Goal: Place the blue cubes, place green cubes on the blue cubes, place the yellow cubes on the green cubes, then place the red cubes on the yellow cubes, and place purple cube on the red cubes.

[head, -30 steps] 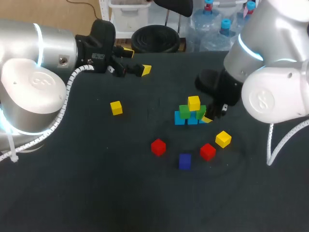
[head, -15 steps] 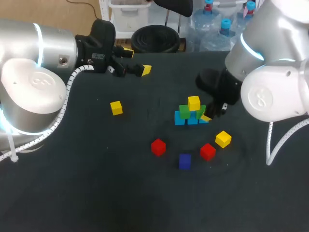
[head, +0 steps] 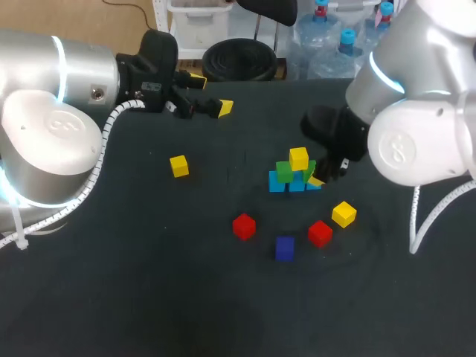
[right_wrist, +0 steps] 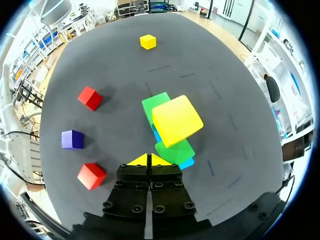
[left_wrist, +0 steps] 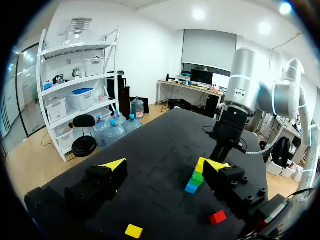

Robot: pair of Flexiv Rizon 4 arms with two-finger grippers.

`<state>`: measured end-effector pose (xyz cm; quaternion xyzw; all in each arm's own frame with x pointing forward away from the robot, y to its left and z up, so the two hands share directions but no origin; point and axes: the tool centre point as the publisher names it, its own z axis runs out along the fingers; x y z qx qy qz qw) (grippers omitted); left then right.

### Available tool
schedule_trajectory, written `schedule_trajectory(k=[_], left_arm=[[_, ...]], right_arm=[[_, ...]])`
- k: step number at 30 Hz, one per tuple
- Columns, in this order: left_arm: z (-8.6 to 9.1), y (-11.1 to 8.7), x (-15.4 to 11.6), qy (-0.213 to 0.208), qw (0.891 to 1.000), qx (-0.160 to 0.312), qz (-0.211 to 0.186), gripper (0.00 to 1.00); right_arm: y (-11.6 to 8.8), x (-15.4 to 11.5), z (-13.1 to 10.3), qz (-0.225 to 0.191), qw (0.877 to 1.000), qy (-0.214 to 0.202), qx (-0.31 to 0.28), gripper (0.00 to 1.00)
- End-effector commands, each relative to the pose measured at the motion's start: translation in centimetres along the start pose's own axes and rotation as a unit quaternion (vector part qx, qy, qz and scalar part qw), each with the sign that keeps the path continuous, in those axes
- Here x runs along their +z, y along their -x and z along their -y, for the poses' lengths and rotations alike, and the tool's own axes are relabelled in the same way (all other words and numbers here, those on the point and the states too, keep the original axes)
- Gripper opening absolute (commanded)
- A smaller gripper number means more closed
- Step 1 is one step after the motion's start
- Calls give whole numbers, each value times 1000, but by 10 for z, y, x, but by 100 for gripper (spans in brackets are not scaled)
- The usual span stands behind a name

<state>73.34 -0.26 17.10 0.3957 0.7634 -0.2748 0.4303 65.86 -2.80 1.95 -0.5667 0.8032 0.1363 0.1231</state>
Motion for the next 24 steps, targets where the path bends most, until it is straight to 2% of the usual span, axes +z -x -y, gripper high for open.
schedule_trajectory(k=[1,24], left_arm=[[-1,-1,0,0,1000,1,4,100],[-1,-1,0,0,1000,1,4,100]], right_arm=[[1,1,2,-1,1000,5,1,0],[6,4,-3,9,1000,26,4,0]])
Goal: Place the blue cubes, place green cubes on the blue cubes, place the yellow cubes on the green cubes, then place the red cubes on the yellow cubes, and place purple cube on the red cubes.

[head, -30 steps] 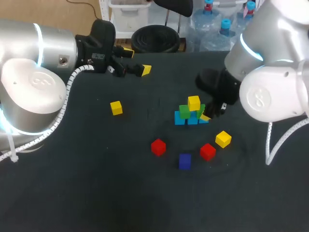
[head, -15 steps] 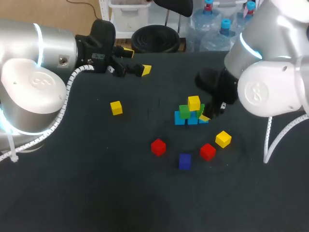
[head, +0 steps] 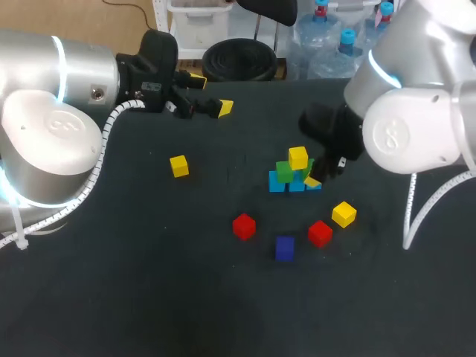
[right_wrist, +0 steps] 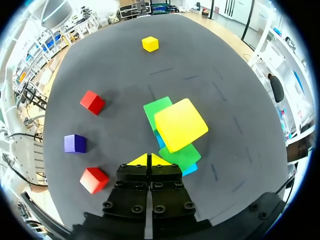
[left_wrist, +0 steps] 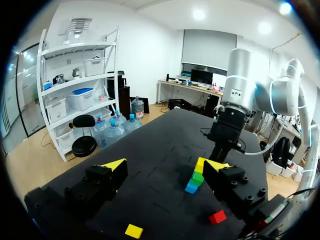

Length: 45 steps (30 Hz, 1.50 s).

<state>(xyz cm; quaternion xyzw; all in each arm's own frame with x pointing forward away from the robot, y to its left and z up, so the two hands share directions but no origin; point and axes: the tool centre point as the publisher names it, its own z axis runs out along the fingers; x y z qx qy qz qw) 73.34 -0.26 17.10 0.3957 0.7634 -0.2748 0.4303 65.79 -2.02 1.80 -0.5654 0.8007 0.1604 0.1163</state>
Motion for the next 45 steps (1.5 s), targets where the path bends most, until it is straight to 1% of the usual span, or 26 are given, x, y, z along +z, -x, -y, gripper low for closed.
schedule_trajectory(k=[1,5,6,9,11,13,15,16,20,21,23,28,32,34,36,37,38,39,40,41,43,45], left_arm=[[-1,-2,0,0,1000,1,4,100],[-1,-2,0,0,1000,1,4,100],[-1,-2,0,0,1000,1,4,100],[-1,-2,0,0,1000,1,4,100],[-1,-2,0,0,1000,1,4,100],[-1,-2,0,0,1000,1,4,100],[-1,-2,0,0,1000,1,4,100],[-1,-2,0,0,1000,1,4,100],[-1,-2,0,0,1000,1,4,100],[-1,-2,0,0,1000,1,4,100],[-1,-2,0,0,1000,1,4,100],[-1,-2,0,0,1000,1,4,100],[-1,-2,0,0,1000,1,4,100],[-1,-2,0,0,1000,1,4,100],[-1,-2,0,0,1000,1,4,100],[-1,-2,0,0,1000,1,4,100],[-1,-2,0,0,1000,1,4,100],[-1,-2,0,0,1000,1,4,100],[-1,-2,0,0,1000,1,4,100],[-1,-2,0,0,1000,1,4,100],[-1,-2,0,0,1000,1,4,100],[-1,-2,0,0,1000,1,4,100]], right_arm=[[0,-1,0,0,1000,3,2,0],[-2,-6,-2,2,1000,4,3,0],[-3,-9,-2,5,1000,-1,3,0],[-7,-25,0,19,1000,-12,15,0],[-11,-41,2,25,999,-35,21,0],[-17,-50,4,25,998,-43,30,0],[-21,-56,5,17,998,-47,35,1],[-25,-60,5,13,998,-51,39,3],[-33,-71,1,-4,998,-49,42,5],[-34,-72,0,-9,998,-49,43,5],[-38,-72,-3,-33,997,-52,40,5],[-45,-71,-11,-64,996,-55,39,2],[-53,-60,-17,-84,994,-53,35,4],[-58,-54,-20,-95,993,-61,27,3],[-63,-48,-24,-105,992,-70,19,5],[-65,-45,-26,-106,992,-63,23,9],[-66,-43,-28,-105,992,-61,25,17],[-67,-42,-30,-105,992,-61,27,22],[-67,-40,-31,-104,992,-60,28,30],[-68,-39,-33,-103,993,-58,30,42],[-68,-38,-36,-102,993,-55,32,100],[-69,-37,-39,-103,993,-52,35,100]])
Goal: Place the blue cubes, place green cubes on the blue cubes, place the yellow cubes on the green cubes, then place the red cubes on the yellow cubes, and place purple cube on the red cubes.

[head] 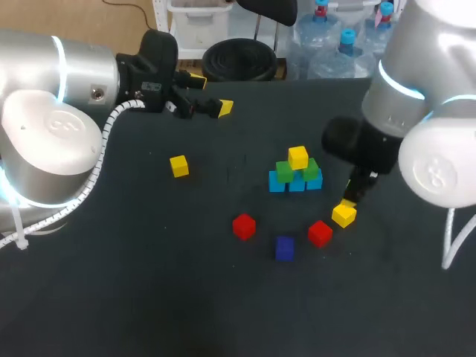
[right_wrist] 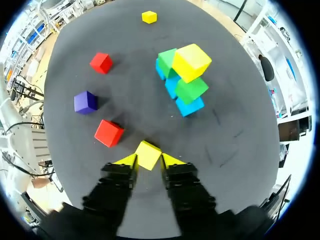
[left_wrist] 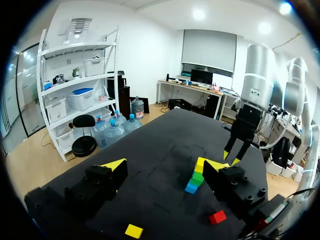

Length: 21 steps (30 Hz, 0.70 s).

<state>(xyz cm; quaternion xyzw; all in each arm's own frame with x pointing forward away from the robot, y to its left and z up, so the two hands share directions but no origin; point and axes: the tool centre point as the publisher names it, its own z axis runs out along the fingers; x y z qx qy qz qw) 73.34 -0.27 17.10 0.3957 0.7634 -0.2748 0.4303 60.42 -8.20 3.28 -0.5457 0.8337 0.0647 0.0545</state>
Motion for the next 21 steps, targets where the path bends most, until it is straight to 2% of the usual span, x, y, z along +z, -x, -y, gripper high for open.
schedule_trajectory(k=[1,9,14,15,17,18,21], left_arm=[[-1,-2,0,0,1000,1,4,100],[-1,-2,0,0,1000,1,4,100],[-1,-2,0,0,1000,1,4,100],[-1,-2,0,0,1000,1,4,100],[-1,-2,0,0,1000,1,4,100],[-1,-2,0,0,1000,1,4,100],[-1,-2,0,0,1000,1,4,100]], right_arm=[[-3,2,-6,-1,1000,-1,4,100],[-7,3,-14,-32,998,21,44,100],[-4,10,-16,-36,997,26,62,100],[-3,11,-15,-33,997,26,68,90],[-1,14,-14,-35,997,22,70,63],[0,16,-13,-35,996,23,72,55],[2,21,-11,-36,996,20,78,50]])
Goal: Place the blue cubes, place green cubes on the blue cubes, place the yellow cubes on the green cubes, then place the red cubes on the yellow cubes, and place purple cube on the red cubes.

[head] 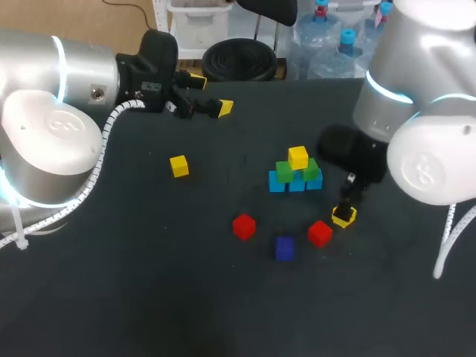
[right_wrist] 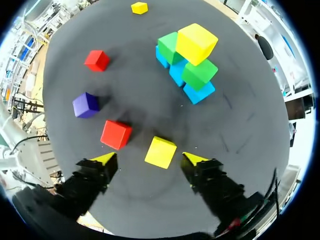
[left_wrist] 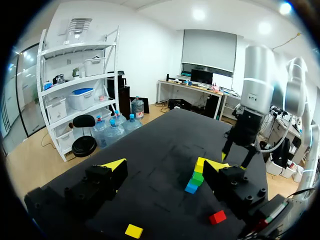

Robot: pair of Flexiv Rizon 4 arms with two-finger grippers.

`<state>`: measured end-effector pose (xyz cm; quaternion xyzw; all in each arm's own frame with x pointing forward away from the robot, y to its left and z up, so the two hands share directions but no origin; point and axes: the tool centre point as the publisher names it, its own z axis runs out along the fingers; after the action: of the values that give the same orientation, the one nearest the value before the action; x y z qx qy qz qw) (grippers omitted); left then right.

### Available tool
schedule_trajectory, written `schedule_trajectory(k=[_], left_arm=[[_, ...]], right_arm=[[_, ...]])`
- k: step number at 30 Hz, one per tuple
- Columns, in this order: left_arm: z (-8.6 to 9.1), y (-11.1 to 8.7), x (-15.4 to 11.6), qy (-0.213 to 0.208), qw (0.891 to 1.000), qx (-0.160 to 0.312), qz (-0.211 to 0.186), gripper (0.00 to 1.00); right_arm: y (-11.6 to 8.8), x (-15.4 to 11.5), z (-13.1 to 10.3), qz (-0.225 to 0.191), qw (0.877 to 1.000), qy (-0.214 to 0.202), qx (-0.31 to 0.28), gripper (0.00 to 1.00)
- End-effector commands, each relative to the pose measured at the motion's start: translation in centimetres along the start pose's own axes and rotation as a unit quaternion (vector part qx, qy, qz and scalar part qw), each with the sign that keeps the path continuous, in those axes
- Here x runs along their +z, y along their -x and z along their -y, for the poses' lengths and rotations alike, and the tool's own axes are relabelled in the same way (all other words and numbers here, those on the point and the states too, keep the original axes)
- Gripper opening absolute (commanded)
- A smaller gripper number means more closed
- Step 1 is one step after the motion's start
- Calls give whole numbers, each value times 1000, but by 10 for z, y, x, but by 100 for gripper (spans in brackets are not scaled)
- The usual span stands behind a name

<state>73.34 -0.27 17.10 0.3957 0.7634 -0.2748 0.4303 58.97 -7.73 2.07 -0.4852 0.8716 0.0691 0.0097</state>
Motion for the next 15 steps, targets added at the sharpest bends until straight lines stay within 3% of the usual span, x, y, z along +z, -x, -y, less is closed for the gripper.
schedule_trajectory(k=[1,11,12,14,15], left_arm=[[-1,-2,0,0,1000,1,4,100],[-1,-2,0,0,1000,1,4,100],[-1,-2,0,0,1000,1,4,100],[-1,-2,0,0,1000,1,4,100],[-1,-2,0,0,1000,1,4,100]], right_arm=[[8,9,4,-2,1000,-3,6,49],[14,19,6,-14,1000,-4,20,49],[14,19,7,-15,1000,-5,21,50],[13,17,7,-16,1000,-7,22,64],[14,17,7,-17,1000,-9,20,62]])
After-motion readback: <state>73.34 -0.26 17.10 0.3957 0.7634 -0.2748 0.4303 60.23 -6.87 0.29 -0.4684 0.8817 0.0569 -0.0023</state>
